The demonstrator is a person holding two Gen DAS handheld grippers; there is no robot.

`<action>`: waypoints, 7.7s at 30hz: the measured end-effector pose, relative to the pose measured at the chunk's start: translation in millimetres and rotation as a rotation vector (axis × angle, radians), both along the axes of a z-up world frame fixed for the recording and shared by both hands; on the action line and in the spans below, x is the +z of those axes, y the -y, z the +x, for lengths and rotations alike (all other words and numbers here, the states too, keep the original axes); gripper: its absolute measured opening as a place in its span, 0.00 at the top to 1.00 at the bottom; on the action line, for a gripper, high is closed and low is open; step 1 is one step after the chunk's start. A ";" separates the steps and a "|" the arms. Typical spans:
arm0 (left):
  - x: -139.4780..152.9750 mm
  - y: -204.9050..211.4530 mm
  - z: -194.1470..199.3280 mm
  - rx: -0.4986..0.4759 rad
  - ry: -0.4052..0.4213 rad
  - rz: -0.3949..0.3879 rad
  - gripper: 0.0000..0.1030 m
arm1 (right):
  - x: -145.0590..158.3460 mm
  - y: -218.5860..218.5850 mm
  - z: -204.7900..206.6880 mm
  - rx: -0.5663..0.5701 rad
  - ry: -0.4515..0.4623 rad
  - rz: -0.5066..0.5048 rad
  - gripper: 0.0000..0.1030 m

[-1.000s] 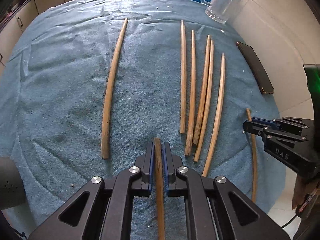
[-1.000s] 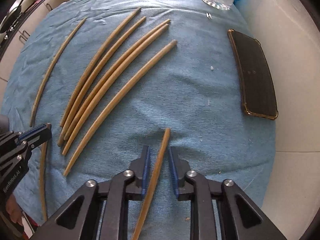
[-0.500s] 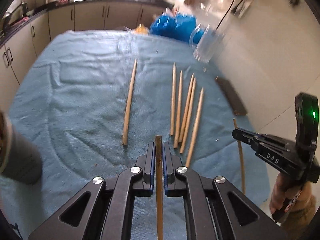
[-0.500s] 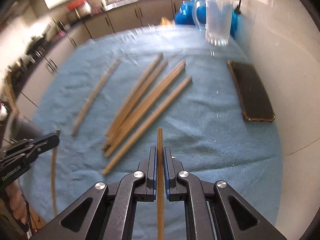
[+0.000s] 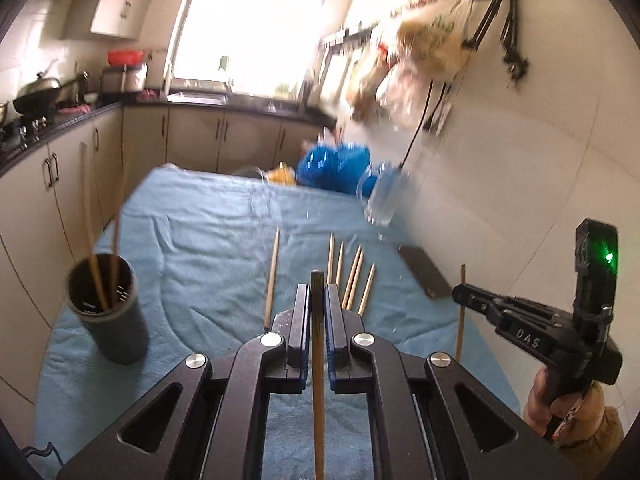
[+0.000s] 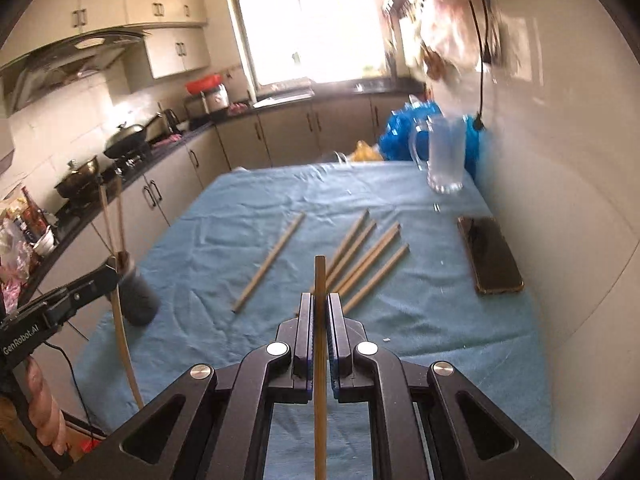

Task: Organize utensils
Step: 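Lift both held chopsticks and carry them upright to the black holder, then lower the chopsticks into the black holder and open both tools, then return to the row and close the left tool on a chopstick, then close the right tool on another wooden chopstick, then lift both held chopsticks and carry them upright to the black holder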

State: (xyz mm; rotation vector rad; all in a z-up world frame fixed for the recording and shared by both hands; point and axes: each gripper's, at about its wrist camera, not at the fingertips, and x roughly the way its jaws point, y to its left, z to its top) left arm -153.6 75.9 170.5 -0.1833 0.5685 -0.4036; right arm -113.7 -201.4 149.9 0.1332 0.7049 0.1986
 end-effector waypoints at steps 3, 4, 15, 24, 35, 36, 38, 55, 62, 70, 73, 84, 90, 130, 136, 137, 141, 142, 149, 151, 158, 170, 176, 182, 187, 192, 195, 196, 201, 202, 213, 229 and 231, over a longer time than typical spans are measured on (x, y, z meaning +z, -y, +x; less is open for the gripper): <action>13.3 -13.3 -20.7 0.030 0.058 -0.026 0.94 | 10.0 -10.3 -10.4 0.017 0.044 -0.001 0.94; 17.3 -19.2 -26.3 0.041 0.076 -0.034 0.94 | 13.0 -12.8 -12.8 0.024 0.059 -0.001 0.94; 48.4 -87.6 -60.6 0.194 0.177 -0.105 0.94 | 44.5 -53.6 -19.3 0.089 0.175 0.028 0.94; 74.1 -147.9 -52.7 0.317 0.231 -0.152 0.94 | 68.9 -108.8 7.8 0.181 0.227 0.069 0.94; 117.3 -188.6 -3.4 0.426 0.349 -0.097 0.94 | 125.7 -184.2 59.2 0.284 0.356 0.215 0.94; 119.3 -190.4 3.3 0.429 0.352 -0.093 0.94 | 127.9 -190.4 63.9 0.288 0.363 0.229 0.94; 119.2 -193.4 17.5 0.432 0.342 -0.088 0.94 | 130.0 -202.3 73.4 0.288 0.376 0.251 0.94; 35.9 -205.5 103.8 0.466 0.066 -0.070 0.94 | 34.3 -247.5 143.5 0.266 0.133 0.195 0.93; 43.8 -205.9 78.0 0.491 0.075 -0.094 0.70 | 31.2 -233.5 139.2 0.247 0.121 0.230 0.62; 62.6 -185.4 19.8 0.482 0.157 -0.106 0.61 | 29.2 -184.6 111.0 0.169 0.118 0.258 0.51; 64.5 -163.4 2.7 0.430 0.159 -0.107 0.60 | 19.2 -156.6 96.9 0.124 0.101 0.256 0.50; 21.4 -51.0 23.6 0.161 -0.065 -0.090 0.55 | -35.2 -15.7 54.7 -0.130 0.000 0.230 0.47; -14.7 13.6 66.3 0.080 -0.194 -0.005 0.55 | -66.5 43.5 53.2 -0.203 -0.074 0.210 0.47; -152.4 81.1 235.8 0.118 -0.679 0.055 0.94 | -142.2 68.7 175.6 -0.125 -0.426 -0.010 0.91; -154.5 67.3 150.5 0.024 -0.700 0.004 0.93 | -141.2 76.8 117.3 -0.052 -0.479 -0.003 0.91; -155.3 66.7 143.5 0.015 -0.705 0.006 0.93 | -140.7 79.9 104.8 -0.042 -0.495 -0.003 0.91; -154.2 64.8 127.4 -0.014 -0.689 0.025 0.93 | -140.3 85.9 82.5 -0.028 -0.527 -0.005 0.90; -153.6 65.4 127.1 -0.015 -0.688 0.031 0.93 | -140.0 86.5 79.8 -0.030 -0.532 -0.007 0.90; -153.0 83.1 134.7 -0.046 -0.721 0.150 0.89 | -137.2 76.9 92.0 -0.031 -0.588 -0.035 0.72; -152.3 89.1 139.5 -0.066 -0.731 0.175 0.81 | -137.3 67.6 97.8 -0.015 -0.609 -0.082 0.71; -152.6 92.2 165.6 -0.054 -0.743 0.187 0.77 | -140.1 54.8 123.2 0.009 -0.669 -0.186 0.71; -155.0 100.6 170.6 -0.139 -0.697 0.242 0.94 | -140.0 37.0 151.0 0.074 -0.686 -0.232 0.82; -135.4 76.7 145.5 -0.102 -0.573 0.118 0.95 | -132.4 24.3 127.8 0.082 -0.540 -0.172 0.93; -89.2 57.4 100.9 -0.084 -0.392 0.075 0.95 | -99.8 31.6 93.1 0.029 -0.384 -0.053 0.93; -54.7 45.0 56.2 -0.073 -0.249 0.055 0.95 | -63.7 24.8 59.2 0.013 -0.227 -0.039 0.93; -34.7 33.9 23.6 -0.056 -0.157 0.021 0.95 | -29.8 17.2 21.9 0.005 -0.073 -0.048 0.93; -22.7 23.3 6.1 -0.041 -0.107 -0.006 0.95 | -16.4 12.1 2.5 0.008 -0.011 -0.050 0.93; -18.9 20.6 0.3 -0.036 -0.094 -0.009 0.95 | -11.2 10.2 -4.5 0.007 0.012 -0.044 0.93; 3.4 4.1 -23.5 0.005 0.002 -0.014 0.95 | 7.6 5.4 -27.6 -0.001 0.089 0.008 0.93; 7.8 0.9 -27.9 0.011 0.018 -0.015 0.95 | 12.4 3.7 -32.6 -0.002 0.106 0.013 0.93; 44.8 -50.5 -51.7 0.107 0.134 -0.073 0.95 | 47.6 -30.2 -42.1 0.047 0.225 0.031 0.93; 90.8 -164.4 -62.8 0.314 0.244 -0.218 0.95 | 104.3 -111.2 19.1 0.169 0.344 0.195 0.93; 97.3 -178.8 -60.6 0.347 0.266 -0.211 0.95 | 113.5 -125.3 29.9 0.194 0.355 0.222 0.93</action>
